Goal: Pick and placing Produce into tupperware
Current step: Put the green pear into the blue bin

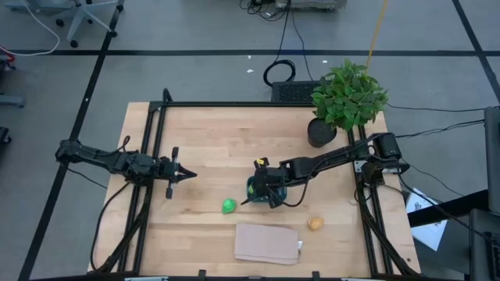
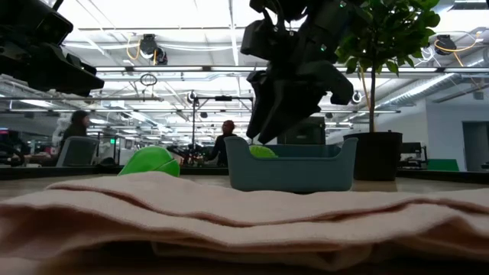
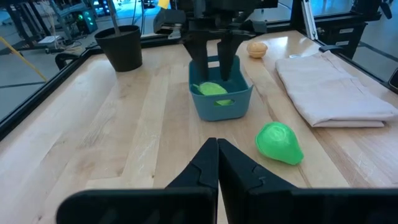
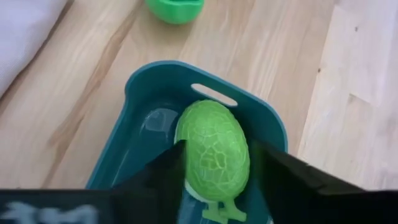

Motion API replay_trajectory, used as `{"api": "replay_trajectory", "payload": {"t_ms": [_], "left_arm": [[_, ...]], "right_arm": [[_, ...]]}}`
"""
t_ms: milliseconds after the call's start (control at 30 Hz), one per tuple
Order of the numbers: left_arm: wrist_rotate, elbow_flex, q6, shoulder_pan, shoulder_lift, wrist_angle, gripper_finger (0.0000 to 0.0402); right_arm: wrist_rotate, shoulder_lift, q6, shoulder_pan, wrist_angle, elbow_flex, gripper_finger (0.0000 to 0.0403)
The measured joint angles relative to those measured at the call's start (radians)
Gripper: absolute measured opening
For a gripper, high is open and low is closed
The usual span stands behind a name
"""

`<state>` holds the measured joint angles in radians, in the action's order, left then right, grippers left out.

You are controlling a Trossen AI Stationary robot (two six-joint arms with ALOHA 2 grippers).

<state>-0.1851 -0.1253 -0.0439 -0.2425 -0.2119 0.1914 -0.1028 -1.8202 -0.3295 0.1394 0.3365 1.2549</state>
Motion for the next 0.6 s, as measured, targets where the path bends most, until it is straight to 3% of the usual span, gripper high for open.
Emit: {"api": "replay_trajectory", "payload": {"t_ms": [233, 600], "left_arm": [[0.0, 0.0, 0.0, 0.0, 0.0, 0.0, 0.0003], [0.0, 0.0, -0.002, 0.0, -0.006, -0.002, 0.0003]], "right_arm": [[0.0, 0.0, -0.019, 0.0, -0.008, 0.0, 0.0015], [-0.002, 0.089, 0.007, 0.0, 0.004, -0.001, 0.0002]]}}
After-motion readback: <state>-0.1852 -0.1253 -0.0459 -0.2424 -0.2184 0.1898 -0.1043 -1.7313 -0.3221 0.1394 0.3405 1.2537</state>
